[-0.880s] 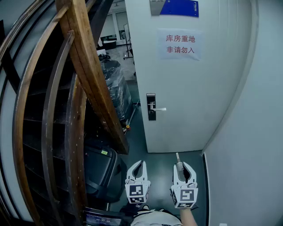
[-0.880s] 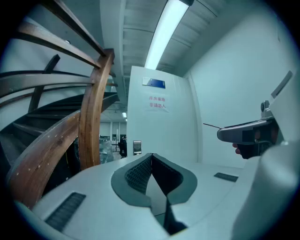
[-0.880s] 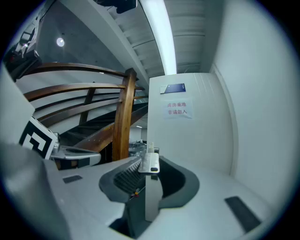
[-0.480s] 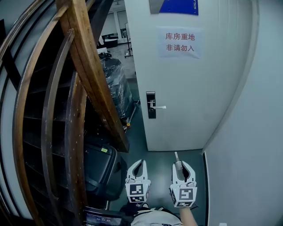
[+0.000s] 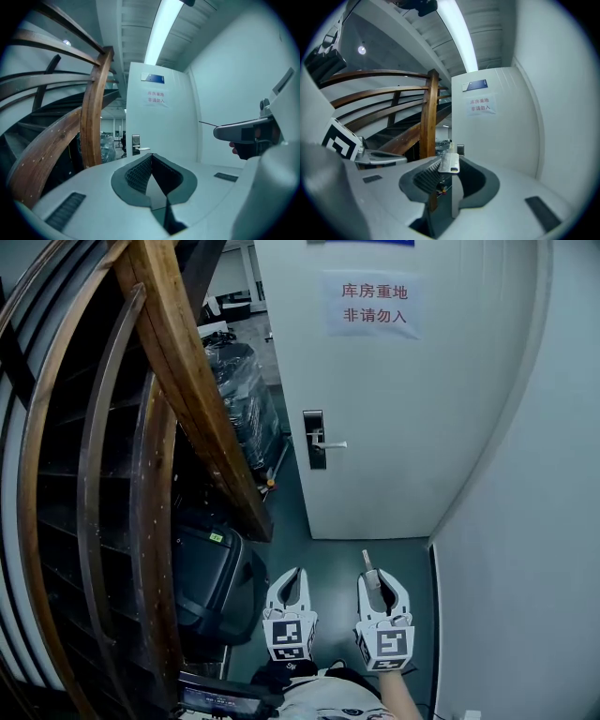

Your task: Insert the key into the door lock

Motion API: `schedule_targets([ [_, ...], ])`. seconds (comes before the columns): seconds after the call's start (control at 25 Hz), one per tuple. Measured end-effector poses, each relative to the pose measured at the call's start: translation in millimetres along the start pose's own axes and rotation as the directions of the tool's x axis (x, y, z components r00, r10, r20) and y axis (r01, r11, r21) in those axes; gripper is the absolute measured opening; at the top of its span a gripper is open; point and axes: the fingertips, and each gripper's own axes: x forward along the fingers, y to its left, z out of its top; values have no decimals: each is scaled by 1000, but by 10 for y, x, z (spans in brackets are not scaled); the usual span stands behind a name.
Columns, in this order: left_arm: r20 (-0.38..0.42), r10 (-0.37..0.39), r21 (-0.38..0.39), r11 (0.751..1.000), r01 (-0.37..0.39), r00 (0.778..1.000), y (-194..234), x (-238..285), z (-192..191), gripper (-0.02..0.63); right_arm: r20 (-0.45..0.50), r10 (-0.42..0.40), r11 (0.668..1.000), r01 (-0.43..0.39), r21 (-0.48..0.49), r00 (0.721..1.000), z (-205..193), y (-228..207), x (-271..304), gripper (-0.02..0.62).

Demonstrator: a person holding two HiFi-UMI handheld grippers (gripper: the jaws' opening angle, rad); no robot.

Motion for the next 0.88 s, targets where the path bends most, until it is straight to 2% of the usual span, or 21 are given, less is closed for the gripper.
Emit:
schedule_targets([
  [0.36, -44, 16, -11, 1000, -17, 999, 131, 141, -260, 5, -85, 59, 997, -55, 47, 995, -317, 130, 339, 118],
  [0.88, -22, -64, 1, 998, 64, 998, 949, 1429, -201, 5, -132, 6, 1000, -4, 14, 991, -458, 266, 1875, 118],
])
